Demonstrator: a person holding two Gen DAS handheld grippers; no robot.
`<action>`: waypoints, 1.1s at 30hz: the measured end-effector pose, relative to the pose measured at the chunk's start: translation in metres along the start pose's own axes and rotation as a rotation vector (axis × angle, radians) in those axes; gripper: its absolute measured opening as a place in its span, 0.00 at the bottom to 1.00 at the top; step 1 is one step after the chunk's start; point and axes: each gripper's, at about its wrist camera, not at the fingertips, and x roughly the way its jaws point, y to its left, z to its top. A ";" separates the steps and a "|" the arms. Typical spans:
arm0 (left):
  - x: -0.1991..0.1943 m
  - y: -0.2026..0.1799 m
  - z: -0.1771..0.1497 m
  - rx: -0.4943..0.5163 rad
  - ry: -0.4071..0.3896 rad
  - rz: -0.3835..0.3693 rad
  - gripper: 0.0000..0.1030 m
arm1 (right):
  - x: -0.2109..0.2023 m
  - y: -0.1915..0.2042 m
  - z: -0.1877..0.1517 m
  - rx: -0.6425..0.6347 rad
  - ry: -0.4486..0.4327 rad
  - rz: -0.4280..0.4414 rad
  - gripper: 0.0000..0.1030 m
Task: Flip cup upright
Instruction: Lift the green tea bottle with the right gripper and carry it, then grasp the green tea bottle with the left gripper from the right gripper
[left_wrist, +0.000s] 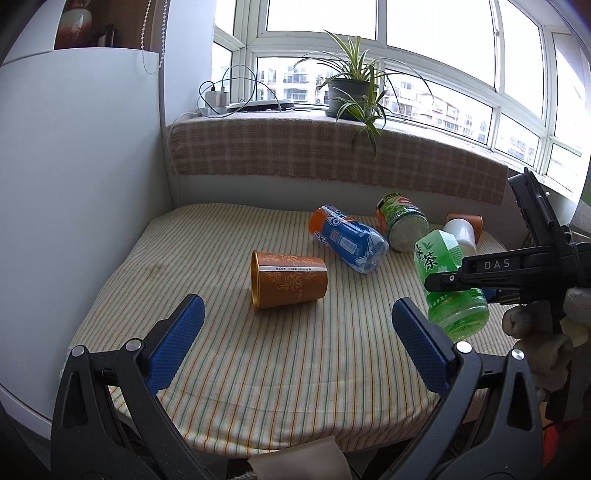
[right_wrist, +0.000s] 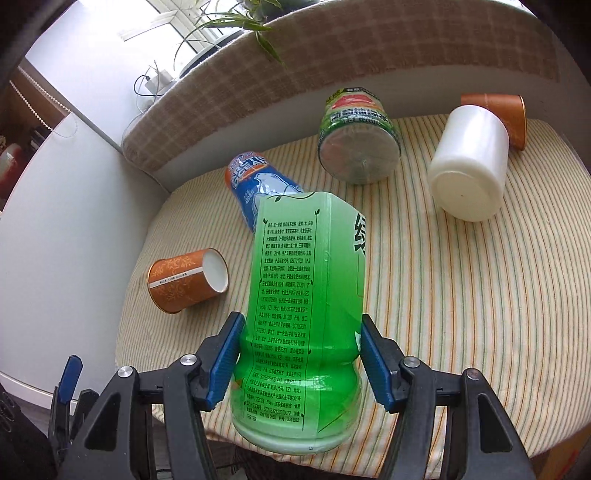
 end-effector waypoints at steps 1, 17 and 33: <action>0.000 -0.002 0.000 0.000 0.002 -0.005 1.00 | 0.002 -0.003 -0.002 0.003 0.002 -0.003 0.62; 0.013 -0.015 0.002 -0.002 0.058 -0.055 1.00 | 0.022 -0.017 -0.003 -0.016 0.022 -0.035 0.66; 0.070 -0.039 0.016 -0.112 0.310 -0.366 1.00 | -0.069 -0.044 -0.052 -0.075 -0.274 -0.245 0.84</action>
